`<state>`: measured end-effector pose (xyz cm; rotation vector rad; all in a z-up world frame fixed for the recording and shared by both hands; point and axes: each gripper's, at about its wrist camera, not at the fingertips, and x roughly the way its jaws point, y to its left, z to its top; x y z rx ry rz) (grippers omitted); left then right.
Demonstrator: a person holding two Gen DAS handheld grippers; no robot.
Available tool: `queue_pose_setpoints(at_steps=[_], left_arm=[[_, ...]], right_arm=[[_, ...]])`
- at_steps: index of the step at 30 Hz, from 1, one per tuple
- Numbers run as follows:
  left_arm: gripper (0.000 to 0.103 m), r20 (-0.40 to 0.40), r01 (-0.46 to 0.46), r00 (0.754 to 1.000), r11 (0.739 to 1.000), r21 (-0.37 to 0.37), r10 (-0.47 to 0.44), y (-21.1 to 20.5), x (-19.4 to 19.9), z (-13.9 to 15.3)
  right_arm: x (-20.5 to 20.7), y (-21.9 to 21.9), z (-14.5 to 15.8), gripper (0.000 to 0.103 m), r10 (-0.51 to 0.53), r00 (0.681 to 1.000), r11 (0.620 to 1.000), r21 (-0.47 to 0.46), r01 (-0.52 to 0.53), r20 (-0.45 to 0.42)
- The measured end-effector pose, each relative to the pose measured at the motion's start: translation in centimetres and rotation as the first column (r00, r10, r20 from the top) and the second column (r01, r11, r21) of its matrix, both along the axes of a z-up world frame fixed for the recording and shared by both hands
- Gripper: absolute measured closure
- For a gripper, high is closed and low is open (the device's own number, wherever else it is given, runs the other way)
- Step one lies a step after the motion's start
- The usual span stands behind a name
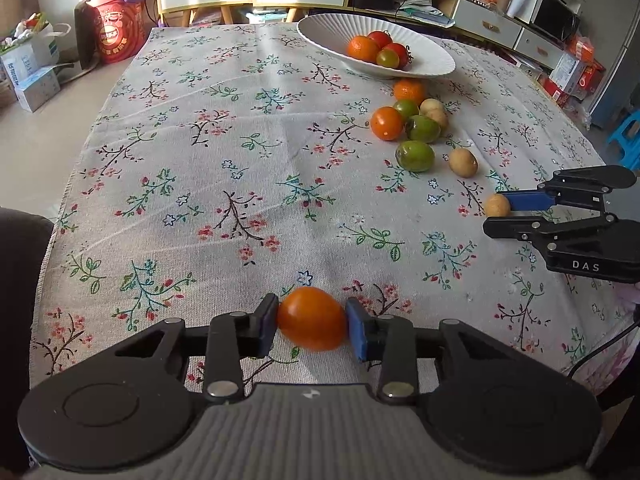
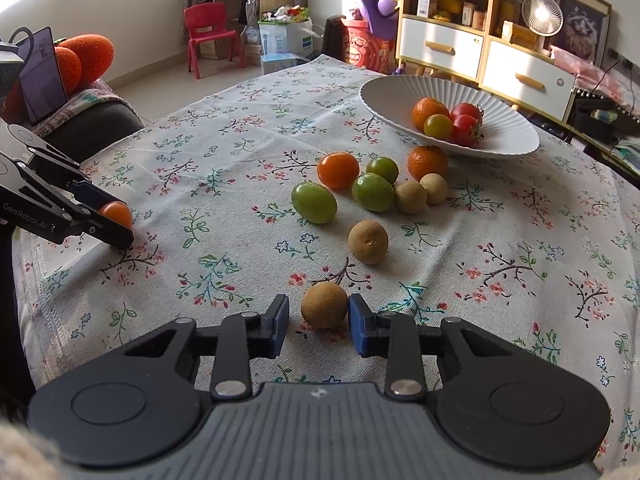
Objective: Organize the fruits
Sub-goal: 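Grasp an orange tomato with the left gripper while the right gripper grasps a brown round fruit, then carry the orange tomato and brown fruit over the white bowl with both grippers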
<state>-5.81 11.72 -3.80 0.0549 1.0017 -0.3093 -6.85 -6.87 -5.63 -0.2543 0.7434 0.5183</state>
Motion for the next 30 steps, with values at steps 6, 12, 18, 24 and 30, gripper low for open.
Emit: queue_pose_setpoints(at_steps=[6, 12, 18, 24, 30], left_arm=[[0.079, 0.006, -0.007, 1.0, 1.0, 0.001, 0.007, -0.3, 0.4, -0.1], [0.08, 0.031, 0.022, 0.999, 1.0, -0.006, -0.022, -1.7, 0.8, 0.6], [0.08, 0.052, 0.034, 0.998, 0.999, -0.02, -0.033, -2.8, 1.3, 1.0], [0.08, 0.069, 0.028, 0.997, 0.998, -0.05, -0.025, -3.8, 2.5, 1.4], [0.08, 0.095, 0.028, 0.995, 0.997, -0.074, -0.021, -4.9, 4.0, 2.0]], right_arm=[[0.3, -0.1, 0.2, 0.08, -0.01, 1.0, 1.0, 0.001, 0.01, -0.001], [0.4, 0.0, 0.7, 0.08, -0.017, 1.0, 1.0, 0.004, 0.017, 0.004], [0.6, -0.4, 1.5, 0.08, -0.034, 0.999, 0.999, 0.025, 0.033, 0.022], [1.6, -1.1, 2.3, 0.08, -0.072, 0.997, 0.997, 0.04, 0.07, 0.036], [3.0, -2.1, 2.9, 0.08, -0.117, 0.992, 0.991, 0.069, 0.115, 0.036]])
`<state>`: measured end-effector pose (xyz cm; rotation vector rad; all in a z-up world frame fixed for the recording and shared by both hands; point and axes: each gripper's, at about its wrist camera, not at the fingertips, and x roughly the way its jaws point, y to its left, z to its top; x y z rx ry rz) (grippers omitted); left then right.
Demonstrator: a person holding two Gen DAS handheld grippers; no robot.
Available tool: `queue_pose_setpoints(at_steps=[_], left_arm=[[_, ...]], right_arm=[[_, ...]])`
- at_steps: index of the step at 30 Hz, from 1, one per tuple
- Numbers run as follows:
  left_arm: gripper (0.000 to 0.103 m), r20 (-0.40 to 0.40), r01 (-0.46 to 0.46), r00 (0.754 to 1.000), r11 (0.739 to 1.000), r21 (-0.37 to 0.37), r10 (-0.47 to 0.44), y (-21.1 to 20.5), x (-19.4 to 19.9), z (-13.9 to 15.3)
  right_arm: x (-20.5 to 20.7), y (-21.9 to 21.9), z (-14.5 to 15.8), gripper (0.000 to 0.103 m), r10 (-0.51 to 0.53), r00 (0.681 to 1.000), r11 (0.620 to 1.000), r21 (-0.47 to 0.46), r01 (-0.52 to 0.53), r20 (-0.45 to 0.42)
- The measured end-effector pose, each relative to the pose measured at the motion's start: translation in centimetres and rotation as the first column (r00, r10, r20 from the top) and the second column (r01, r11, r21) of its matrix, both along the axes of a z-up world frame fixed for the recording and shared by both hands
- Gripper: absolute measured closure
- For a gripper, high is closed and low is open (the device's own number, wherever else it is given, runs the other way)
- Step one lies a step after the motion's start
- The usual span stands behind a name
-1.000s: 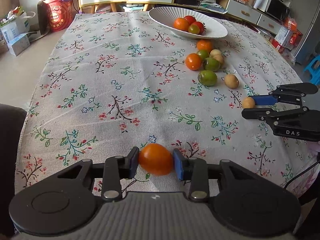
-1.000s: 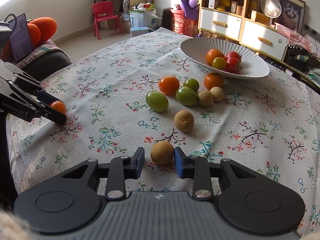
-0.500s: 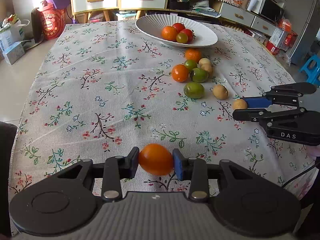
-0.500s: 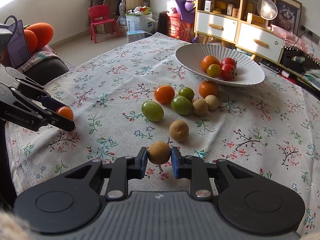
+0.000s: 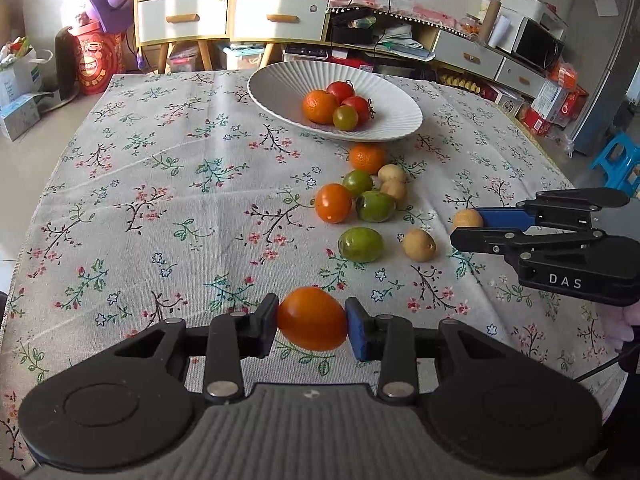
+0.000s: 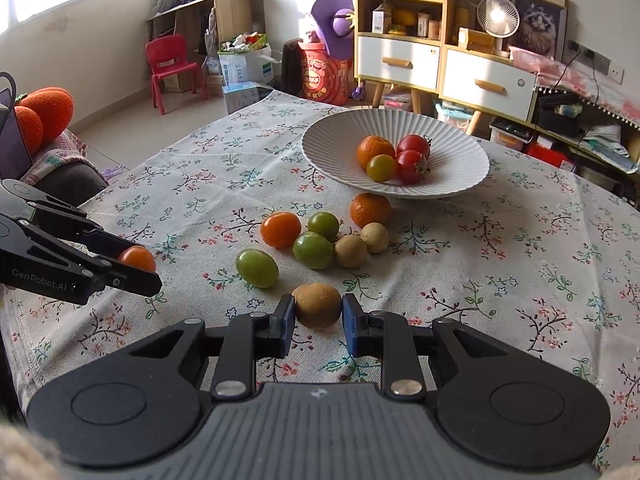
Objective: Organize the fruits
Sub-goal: 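Carry the orange tomato and brown fruit over the white bowl with both grippers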
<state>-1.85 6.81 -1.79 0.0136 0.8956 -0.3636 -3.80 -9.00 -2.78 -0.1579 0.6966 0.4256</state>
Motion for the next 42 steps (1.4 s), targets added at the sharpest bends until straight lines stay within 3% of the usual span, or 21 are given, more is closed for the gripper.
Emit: queue_pose_setpoints(at_steps=[11, 25, 37, 42], left_arm=[[0.08, 0.093, 0.058, 0.994, 0.998, -0.028, -0.055, -4.0, 4.1, 3.0], [0.08, 0.154, 0.002, 0.988, 0.998, -0.058, 0.007, -5.9, 13.1, 3.8], [0.08, 0.085, -0.084, 0.991, 0.981, -0.173, 0.1, -5.6, 20.1, 1.9], [0.08, 0.06, -0.109, 0.991, 0.979, -0.174, 0.121, -5.9, 21.5, 1.2]], right_arm=[[4.1, -1.7, 1.5, 0.08, -0.069, 0.998, 0.996, 0.063, 0.069, 0.008], [12.1, -3.4, 1.7, 0.08, -0.125, 0.991, 0.99, 0.068, 0.122, 0.044], [15.9, -4.4, 0.6, 0.08, -0.17, 0.985, 0.982, 0.09, 0.168, 0.018], [16.6, -4.4, 0.3, 0.08, -0.162, 0.987, 0.983, 0.088, 0.161, 0.015]])
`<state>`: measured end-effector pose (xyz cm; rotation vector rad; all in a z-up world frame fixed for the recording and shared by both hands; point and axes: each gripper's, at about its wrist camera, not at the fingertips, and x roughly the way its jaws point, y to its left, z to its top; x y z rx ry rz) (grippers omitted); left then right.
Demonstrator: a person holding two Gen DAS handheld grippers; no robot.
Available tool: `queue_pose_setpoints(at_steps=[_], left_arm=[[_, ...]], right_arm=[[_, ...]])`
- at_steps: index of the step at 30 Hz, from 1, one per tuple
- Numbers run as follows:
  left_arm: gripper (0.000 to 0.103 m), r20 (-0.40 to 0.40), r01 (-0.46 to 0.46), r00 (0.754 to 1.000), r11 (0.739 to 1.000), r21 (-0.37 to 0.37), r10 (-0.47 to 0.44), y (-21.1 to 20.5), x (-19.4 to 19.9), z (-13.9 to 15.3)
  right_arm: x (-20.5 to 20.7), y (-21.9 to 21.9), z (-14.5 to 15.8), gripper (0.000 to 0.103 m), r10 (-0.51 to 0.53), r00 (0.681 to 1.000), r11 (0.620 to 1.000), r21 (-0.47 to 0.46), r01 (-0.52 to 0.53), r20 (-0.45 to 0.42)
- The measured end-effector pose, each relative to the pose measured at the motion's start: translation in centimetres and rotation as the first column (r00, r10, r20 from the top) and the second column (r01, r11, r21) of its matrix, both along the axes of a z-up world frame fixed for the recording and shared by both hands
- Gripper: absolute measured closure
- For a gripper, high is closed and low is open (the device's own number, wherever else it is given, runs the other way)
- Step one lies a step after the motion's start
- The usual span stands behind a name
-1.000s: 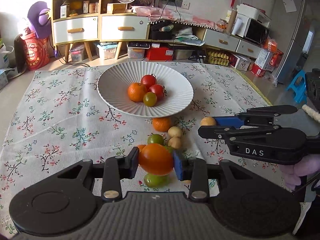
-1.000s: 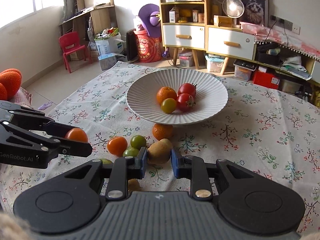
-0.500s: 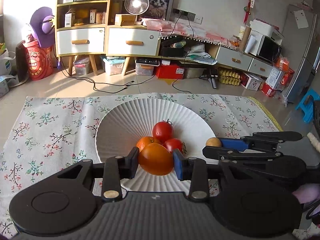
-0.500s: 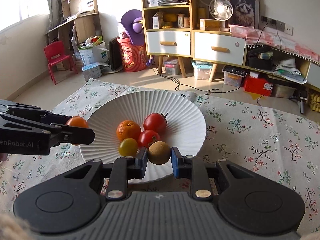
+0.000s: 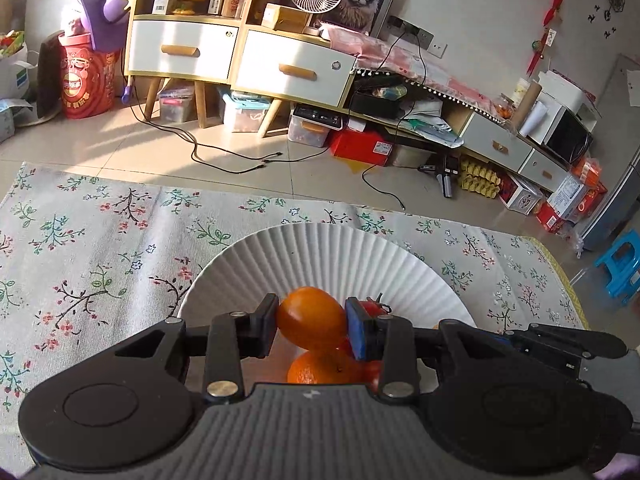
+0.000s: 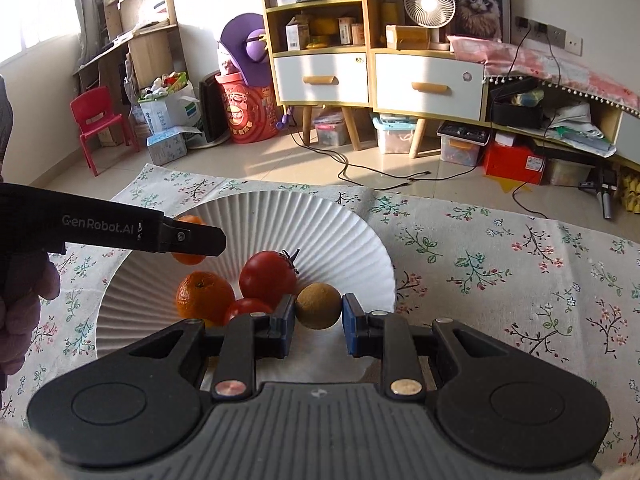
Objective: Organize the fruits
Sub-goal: 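Carry the orange tomato and brown fruit over the white bowl with both grippers, then open both grippers to drop the fruits into the bowl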
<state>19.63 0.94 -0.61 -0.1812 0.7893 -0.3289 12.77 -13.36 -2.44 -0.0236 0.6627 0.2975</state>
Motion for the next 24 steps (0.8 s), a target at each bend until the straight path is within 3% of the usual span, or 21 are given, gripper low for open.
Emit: queue_pose_setpoints(at_steps=[16, 21, 24], left_arm=[[0.078, -0.025, -0.023, 0.999, 0.999, -0.028, 0.023, -0.3, 1.0, -0.7], [0.069, -0.018, -0.026, 1.0, 0.999, -0.023, 0.026, -0.4, 0.5, -0.2], [0.058, 0.005, -0.025, 1.0, 1.0, -0.005, 0.025, -0.3, -0.2, 0.3]], right_arm=[[1.0, 0.3, 0.2, 0.08, 0.03, 1.0, 1.0, -0.007, -0.03, -0.002], [0.5, 0.1, 0.6, 0.076, 0.031, 0.999, 1.0, 0.008, -0.031, 0.009], [0.0, -0.3, 1.0, 0.068, 0.027, 1.0, 1.0, 0.015, -0.027, 0.016]])
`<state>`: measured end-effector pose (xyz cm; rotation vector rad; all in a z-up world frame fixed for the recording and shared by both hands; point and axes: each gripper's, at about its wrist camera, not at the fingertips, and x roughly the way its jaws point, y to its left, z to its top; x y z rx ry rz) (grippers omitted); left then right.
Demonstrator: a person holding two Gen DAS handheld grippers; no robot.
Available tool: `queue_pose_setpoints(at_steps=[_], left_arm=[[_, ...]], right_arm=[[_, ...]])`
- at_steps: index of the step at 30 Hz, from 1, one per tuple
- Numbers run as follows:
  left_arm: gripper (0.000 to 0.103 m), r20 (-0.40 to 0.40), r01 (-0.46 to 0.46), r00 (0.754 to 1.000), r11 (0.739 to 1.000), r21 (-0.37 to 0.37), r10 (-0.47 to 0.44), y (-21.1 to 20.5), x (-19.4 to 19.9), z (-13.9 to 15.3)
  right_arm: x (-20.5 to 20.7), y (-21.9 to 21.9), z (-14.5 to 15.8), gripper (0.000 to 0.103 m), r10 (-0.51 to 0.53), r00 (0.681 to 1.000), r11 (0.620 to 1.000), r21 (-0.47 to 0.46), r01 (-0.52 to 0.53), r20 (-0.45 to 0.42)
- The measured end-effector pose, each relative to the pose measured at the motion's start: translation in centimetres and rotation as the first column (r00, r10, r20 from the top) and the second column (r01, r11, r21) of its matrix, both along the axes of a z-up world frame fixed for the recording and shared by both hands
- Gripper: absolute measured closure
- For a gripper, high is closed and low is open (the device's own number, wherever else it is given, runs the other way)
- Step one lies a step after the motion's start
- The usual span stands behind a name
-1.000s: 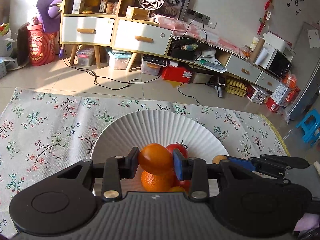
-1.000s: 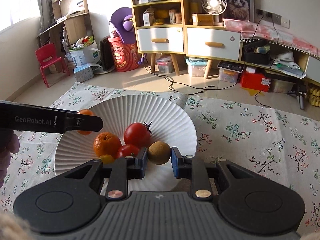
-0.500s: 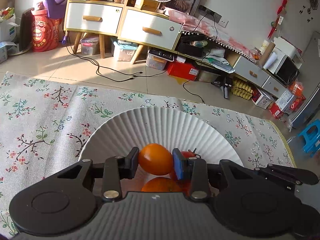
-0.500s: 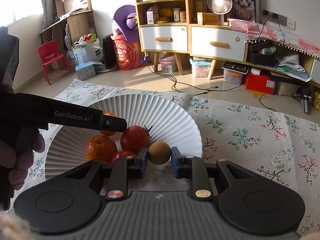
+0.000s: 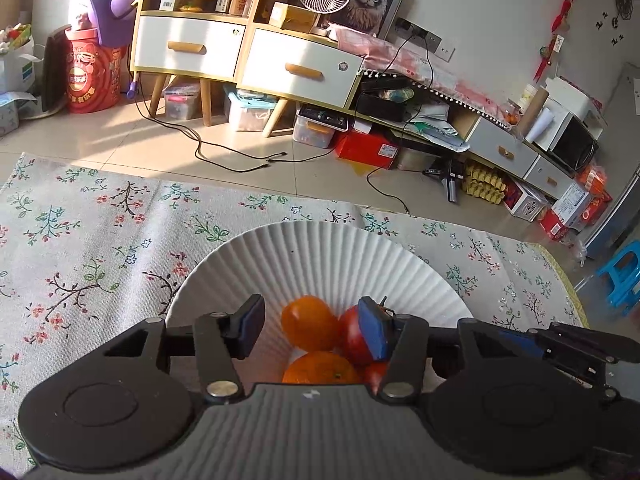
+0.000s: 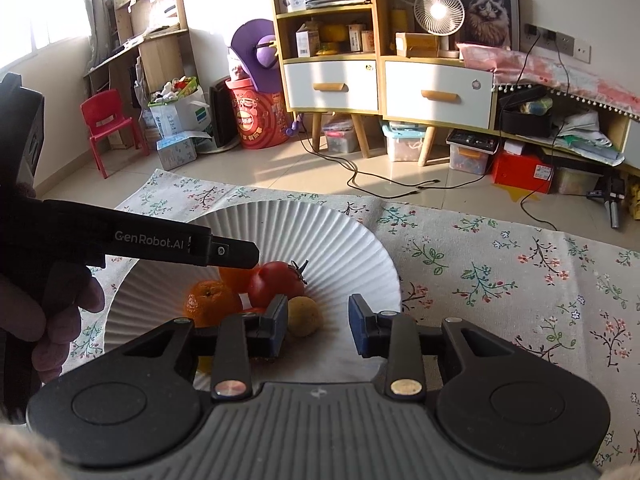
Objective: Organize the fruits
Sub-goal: 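Open both grippers to drop the fruits into the bowl, then withdraw both open grippers from the bowl toward the remaining fruits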
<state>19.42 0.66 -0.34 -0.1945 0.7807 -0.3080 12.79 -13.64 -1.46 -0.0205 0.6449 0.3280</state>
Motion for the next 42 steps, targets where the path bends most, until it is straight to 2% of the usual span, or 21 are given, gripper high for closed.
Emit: queue_pose_setpoints(at_steps=[8, 13, 20, 28, 42], left_arm=[[0.033, 0.051, 0.009, 0.999, 0.999, 0.045, -0.012, 0.6, -2.6, 1.0], [0.024, 0.055, 0.005, 0.998, 0.998, 0.061, -0.008, 1.3, -4.4, 1.1], [0.016, 0.056, 0.009, 0.998, 0.995, 0.099, -0.015, 2.1, -7.0, 1.0], [0.01, 0.05, -0.007, 0.999, 0.992, 0.13, 0.0, 2.5, -9.8, 0.8], [0.01, 0.09, -0.003, 0.996, 0.978, 0.207, -0.016, 3.7, -14.7, 0.5]], right_arm=[[-1.7, -0.7, 0.7, 0.048, -0.014, 1.0, 1.0, 0.012, 0.014, 0.008], [-3.2, -0.9, 1.0, 0.035, -0.013, 1.0, 1.0, 0.02, 0.012, 0.016], [-4.7, -0.4, 1.2, 0.023, -0.002, 1.0, 1.0, 0.015, 0.002, 0.0], [-7.5, 0.4, 1.3, 0.007, 0.02, 1.0, 0.999, -0.03, -0.02, 0.016], [-11.3, 1.6, 0.2, 0.003, 0.007, 1.0, 0.997, -0.071, -0.009, -0.024]])
